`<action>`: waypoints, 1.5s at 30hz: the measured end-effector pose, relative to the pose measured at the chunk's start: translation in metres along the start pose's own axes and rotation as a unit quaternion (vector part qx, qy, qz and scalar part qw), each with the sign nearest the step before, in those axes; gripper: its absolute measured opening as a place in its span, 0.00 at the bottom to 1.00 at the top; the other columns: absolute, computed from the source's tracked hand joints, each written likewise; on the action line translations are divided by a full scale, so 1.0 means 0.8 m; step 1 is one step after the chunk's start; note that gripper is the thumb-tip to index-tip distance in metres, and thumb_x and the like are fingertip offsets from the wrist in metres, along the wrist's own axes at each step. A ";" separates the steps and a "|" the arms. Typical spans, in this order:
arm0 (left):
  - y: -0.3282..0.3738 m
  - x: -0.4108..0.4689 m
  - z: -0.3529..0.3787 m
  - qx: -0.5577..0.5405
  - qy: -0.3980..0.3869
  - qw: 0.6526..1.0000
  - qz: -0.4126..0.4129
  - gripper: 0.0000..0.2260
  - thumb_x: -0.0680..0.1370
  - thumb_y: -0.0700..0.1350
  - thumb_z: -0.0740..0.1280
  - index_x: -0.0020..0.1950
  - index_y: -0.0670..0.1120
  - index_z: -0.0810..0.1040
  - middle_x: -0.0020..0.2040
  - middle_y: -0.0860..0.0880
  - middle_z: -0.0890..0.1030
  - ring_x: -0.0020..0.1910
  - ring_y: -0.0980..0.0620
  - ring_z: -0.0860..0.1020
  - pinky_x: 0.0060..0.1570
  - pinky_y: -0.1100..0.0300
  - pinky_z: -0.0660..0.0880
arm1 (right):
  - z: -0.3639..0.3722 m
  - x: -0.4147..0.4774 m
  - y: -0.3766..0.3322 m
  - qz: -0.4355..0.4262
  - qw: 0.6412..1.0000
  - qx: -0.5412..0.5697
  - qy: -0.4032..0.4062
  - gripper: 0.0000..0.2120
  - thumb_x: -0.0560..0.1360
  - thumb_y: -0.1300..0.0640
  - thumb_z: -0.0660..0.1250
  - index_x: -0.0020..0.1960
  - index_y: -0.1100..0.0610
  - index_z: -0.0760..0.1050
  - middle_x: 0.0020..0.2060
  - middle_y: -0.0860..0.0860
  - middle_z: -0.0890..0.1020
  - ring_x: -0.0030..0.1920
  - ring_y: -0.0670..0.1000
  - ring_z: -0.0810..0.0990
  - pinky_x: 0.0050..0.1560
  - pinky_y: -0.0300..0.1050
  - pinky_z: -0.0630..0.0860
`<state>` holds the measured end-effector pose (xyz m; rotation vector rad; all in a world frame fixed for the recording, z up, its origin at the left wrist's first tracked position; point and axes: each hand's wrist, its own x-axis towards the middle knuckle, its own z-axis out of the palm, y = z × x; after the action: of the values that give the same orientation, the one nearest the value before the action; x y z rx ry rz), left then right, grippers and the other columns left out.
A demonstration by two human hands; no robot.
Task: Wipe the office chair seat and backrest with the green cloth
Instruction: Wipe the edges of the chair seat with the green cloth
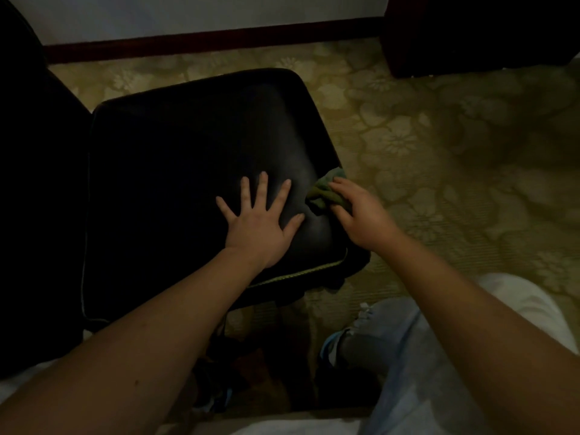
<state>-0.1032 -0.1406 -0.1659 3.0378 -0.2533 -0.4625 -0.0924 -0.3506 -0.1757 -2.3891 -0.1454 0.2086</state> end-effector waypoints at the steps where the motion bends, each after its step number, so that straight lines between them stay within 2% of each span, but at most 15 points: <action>1: -0.001 0.000 0.000 0.000 0.002 1.000 0.000 0.31 0.80 0.70 0.40 0.80 0.63 0.35 0.82 0.49 0.35 0.80 0.40 0.35 0.72 0.25 0.40 | 0.000 0.001 -0.001 -0.001 1.000 -0.003 -0.001 0.23 0.79 0.61 0.66 0.73 0.60 0.69 0.74 0.57 0.68 0.74 0.54 0.65 0.73 0.40 0.57; 10: 0.000 0.002 0.001 -0.003 0.004 1.000 -0.003 0.31 0.80 0.69 0.41 0.80 0.62 0.35 0.82 0.49 0.34 0.80 0.40 0.34 0.71 0.24 0.40 | -0.001 0.004 -0.008 0.011 1.000 0.002 0.007 0.23 0.79 0.61 0.65 0.73 0.60 0.69 0.74 0.57 0.68 0.75 0.53 0.65 0.73 0.38 0.56; 15: -0.001 0.000 -0.001 0.000 -0.003 1.000 0.001 0.31 0.80 0.69 0.40 0.80 0.62 0.34 0.82 0.49 0.34 0.80 0.39 0.34 0.71 0.24 0.39 | 0.004 -0.033 -0.005 0.005 1.000 -0.007 -0.005 0.23 0.79 0.62 0.65 0.74 0.59 0.68 0.74 0.55 0.68 0.75 0.52 0.64 0.75 0.41 0.57; 19: -0.004 -0.004 -0.005 0.003 -0.004 1.000 0.010 0.31 0.81 0.69 0.41 0.80 0.62 0.35 0.82 0.48 0.35 0.80 0.39 0.35 0.71 0.24 0.41 | 0.005 -0.022 -0.009 0.005 1.000 -0.018 0.010 0.22 0.79 0.62 0.65 0.73 0.61 0.70 0.73 0.57 0.69 0.74 0.55 0.66 0.74 0.41 0.58; 25: 0.005 -0.021 -0.015 -0.032 -0.058 0.998 -0.020 0.33 0.80 0.71 0.46 0.80 0.63 0.37 0.82 0.50 0.34 0.80 0.40 0.35 0.69 0.22 0.43 | 0.009 -0.016 -0.018 0.028 0.999 -0.016 0.024 0.23 0.80 0.61 0.64 0.73 0.61 0.68 0.74 0.58 0.67 0.74 0.55 0.65 0.71 0.37 0.55; 30: 0.003 -0.030 -0.017 -0.037 -0.089 0.995 -0.023 0.34 0.79 0.72 0.46 0.80 0.64 0.35 0.81 0.50 0.32 0.80 0.40 0.32 0.68 0.21 0.42 | 0.013 -0.054 -0.024 0.028 0.999 -0.014 0.005 0.24 0.80 0.61 0.64 0.74 0.61 0.67 0.75 0.57 0.66 0.75 0.55 0.64 0.73 0.40 0.56; 36: -0.010 -0.038 -0.012 -0.020 -0.090 0.996 -0.002 0.34 0.78 0.73 0.45 0.79 0.65 0.34 0.81 0.51 0.31 0.79 0.41 0.32 0.69 0.21 0.41 | 0.013 -0.061 -0.024 0.019 1.000 -0.015 -0.015 0.24 0.79 0.61 0.66 0.73 0.61 0.68 0.75 0.57 0.67 0.74 0.55 0.65 0.71 0.38 0.56; 39: -0.011 -0.038 -0.013 -0.018 -0.092 0.996 -0.002 0.34 0.78 0.73 0.45 0.79 0.65 0.34 0.81 0.51 0.32 0.80 0.41 0.32 0.69 0.22 0.41 | 0.012 -0.051 -0.030 0.034 0.999 -0.006 0.001 0.23 0.78 0.61 0.66 0.73 0.61 0.69 0.74 0.57 0.68 0.74 0.56 0.66 0.72 0.40 0.59; 45: -0.011 -0.037 -0.013 -0.020 -0.094 0.995 -0.001 0.34 0.78 0.73 0.45 0.79 0.65 0.34 0.81 0.51 0.31 0.79 0.41 0.31 0.69 0.21 0.41 | 0.019 -0.068 -0.032 0.049 0.999 0.004 0.015 0.23 0.79 0.62 0.65 0.73 0.61 0.69 0.74 0.57 0.68 0.74 0.55 0.66 0.71 0.38 0.58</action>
<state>-0.1268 -0.1267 -0.1483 2.9574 -0.2466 -0.7471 -0.1494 -0.3311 -0.1635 -2.3920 -0.0138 0.2194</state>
